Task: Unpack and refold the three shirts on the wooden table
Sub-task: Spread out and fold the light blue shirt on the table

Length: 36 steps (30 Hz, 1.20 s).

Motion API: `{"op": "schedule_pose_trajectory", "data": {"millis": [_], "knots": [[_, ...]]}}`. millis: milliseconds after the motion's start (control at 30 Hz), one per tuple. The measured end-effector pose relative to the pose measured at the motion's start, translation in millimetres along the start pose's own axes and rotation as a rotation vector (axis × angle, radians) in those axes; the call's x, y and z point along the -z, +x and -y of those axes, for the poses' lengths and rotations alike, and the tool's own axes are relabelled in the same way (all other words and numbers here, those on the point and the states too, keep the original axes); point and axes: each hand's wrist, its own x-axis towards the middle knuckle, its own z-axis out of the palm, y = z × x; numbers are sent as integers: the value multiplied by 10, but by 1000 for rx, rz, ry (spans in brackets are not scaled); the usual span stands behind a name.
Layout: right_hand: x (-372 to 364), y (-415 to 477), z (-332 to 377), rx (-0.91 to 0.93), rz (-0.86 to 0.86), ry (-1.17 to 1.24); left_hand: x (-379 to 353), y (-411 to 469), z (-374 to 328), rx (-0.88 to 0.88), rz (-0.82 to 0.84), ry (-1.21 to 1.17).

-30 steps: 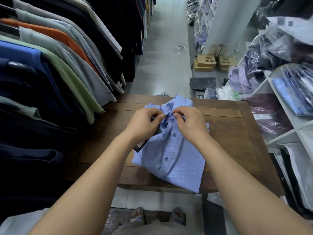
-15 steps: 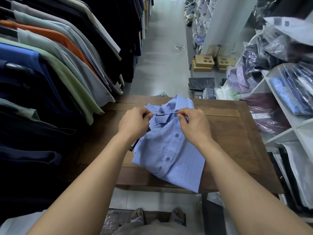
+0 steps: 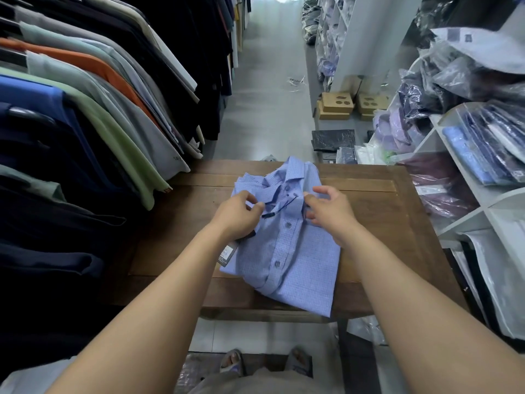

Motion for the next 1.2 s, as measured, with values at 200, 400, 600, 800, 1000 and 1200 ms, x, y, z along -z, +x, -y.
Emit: {"op": "schedule_pose_trajectory", "data": {"millis": [200,400,600,800,1000,1200], "knots": [[-141,-65,13,27,90,-7,-84,-6,-342,-26,-97,143],[-196,-237,-23,56,306,-34,-282,76,-503,8,77,-233],[-169,-252,-23,3,230,15,-291,135,-466,78,3,-344],[122,-60,-88,51,-355,34,-167,50,-270,34,39,-577],[66,-16,-158,3,-189,108,25,12,-147,105,96,-941],[-31,-7,-99,-188,102,452,198,-56,-166,114,110,-1025]]}}
